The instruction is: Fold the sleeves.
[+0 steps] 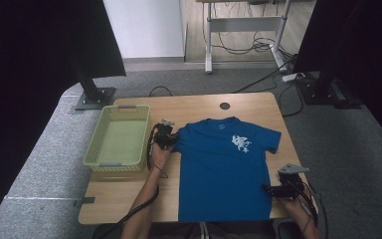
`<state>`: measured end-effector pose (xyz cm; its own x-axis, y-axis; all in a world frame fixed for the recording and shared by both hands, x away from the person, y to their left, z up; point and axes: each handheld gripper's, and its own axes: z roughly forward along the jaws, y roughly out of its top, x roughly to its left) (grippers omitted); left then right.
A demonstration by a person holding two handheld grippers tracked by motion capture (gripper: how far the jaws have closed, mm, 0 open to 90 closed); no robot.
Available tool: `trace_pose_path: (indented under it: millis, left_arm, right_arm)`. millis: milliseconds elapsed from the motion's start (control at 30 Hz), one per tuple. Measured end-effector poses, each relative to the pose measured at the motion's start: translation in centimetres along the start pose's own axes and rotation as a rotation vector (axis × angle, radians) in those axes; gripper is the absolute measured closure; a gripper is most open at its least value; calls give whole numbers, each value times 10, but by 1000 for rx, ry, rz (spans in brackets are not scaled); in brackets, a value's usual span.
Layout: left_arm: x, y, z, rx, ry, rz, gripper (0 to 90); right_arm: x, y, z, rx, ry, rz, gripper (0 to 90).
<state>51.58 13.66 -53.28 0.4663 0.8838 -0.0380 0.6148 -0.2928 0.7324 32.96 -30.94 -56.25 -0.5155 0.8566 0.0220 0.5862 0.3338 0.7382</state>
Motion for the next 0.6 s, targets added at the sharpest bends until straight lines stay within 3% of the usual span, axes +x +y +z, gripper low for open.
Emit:
trace_pose_path:
  millis: [267,600]
  left_arm:
    - [-24,17,-13,-30,-40,57,849]
    - [-63,29,4,-6,-80,132,846]
  right_arm:
    - [0,0,0,0,-1,1,107]
    - [0,0,0,0,-1,1,107]
